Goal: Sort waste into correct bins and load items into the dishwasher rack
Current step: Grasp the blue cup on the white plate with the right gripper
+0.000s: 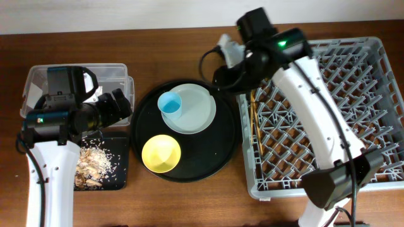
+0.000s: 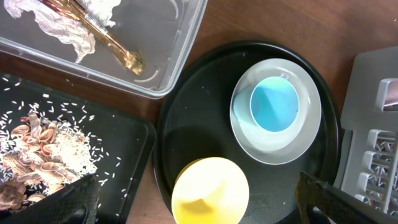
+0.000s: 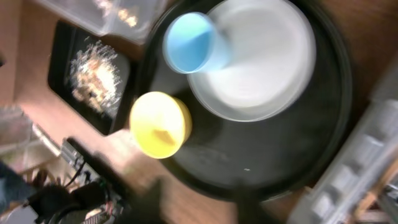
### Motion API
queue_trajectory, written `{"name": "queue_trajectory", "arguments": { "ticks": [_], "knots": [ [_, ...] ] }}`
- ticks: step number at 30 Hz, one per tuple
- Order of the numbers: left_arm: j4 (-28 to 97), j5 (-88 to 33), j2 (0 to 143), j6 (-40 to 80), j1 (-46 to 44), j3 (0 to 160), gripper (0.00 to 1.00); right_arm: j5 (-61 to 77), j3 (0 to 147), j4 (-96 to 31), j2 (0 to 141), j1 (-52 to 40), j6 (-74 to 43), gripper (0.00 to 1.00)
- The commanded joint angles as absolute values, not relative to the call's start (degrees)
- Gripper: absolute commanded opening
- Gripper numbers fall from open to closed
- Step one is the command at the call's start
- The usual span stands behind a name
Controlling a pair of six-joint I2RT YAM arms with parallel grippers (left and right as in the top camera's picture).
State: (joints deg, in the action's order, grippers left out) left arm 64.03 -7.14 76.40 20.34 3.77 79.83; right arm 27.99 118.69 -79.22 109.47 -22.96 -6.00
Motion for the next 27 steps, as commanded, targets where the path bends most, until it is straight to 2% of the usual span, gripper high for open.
{"name": "queue_trajectory", "arguments": {
  "ticks": [1, 5, 7, 10, 14, 27],
  "knots": [
    [64.0, -7.7, 76.2, 19.6, 3.9, 80.2, 0.99, 25.8, 118.7, -75.1, 111.0, -29.6, -5.8, 0.04],
    [64.0, -7.7, 76.2, 19.6, 3.9, 80.2, 0.99, 20.3, 118.7, -68.9, 117.6, -38.0, -5.8, 0.05],
    [64.0, -7.7, 76.2, 19.6, 3.9, 80.2, 0.99, 20.6, 118.7, -67.0, 121.3, -39.4, -5.8, 0.12],
    [64.0, -7.7, 76.2, 19.6, 3.9, 80.2, 0.99, 21.0, 118.7, -63.9, 124.8, -40.1, -3.7, 0.15],
    [64.0, -7.7, 76.2, 19.6, 3.9, 80.2, 0.99, 24.2, 118.7, -62.2, 125.8, -40.1, 0.3, 0.26],
    [64.0, -7.7, 76.2, 19.6, 3.9, 80.2, 0.99, 20.7, 118.7, -52.6, 132.6, -40.0, 1.3, 0.27]
  ]
}}
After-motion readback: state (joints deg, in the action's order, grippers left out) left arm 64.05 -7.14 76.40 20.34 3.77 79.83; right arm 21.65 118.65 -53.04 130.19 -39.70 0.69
